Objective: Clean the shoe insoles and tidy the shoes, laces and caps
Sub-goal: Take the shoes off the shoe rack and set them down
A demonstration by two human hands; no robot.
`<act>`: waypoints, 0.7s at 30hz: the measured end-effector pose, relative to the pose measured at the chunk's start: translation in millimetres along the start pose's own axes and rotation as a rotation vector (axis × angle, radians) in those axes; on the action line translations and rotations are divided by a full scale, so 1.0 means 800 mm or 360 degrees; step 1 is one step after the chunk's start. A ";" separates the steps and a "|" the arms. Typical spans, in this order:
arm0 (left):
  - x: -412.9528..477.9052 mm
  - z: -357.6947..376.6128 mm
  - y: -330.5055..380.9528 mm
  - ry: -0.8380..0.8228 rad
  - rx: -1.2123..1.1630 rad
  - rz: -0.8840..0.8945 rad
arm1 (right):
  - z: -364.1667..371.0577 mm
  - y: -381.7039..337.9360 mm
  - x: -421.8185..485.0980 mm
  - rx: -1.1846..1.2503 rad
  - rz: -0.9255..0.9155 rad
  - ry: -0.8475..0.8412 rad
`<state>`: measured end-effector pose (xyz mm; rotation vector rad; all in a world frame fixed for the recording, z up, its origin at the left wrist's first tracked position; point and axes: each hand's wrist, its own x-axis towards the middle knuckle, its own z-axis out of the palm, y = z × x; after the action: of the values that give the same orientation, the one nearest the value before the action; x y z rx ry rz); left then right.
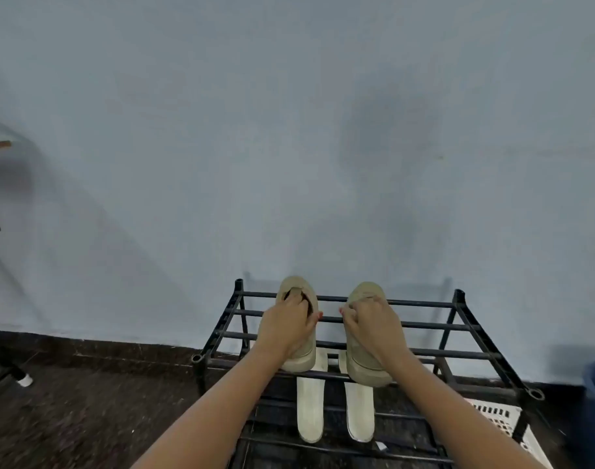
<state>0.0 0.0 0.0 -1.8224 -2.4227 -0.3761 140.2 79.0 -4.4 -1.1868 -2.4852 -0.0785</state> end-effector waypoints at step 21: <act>-0.030 0.043 -0.011 0.0027 -0.0317 -0.0082 | 0.005 -0.001 -0.054 0.0144 0.0387 -0.0321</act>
<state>0.8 -16.3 -39.7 -1.8234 -2.5043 -0.6561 162.6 47.6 -23.8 -1.5124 -2.4583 0.2275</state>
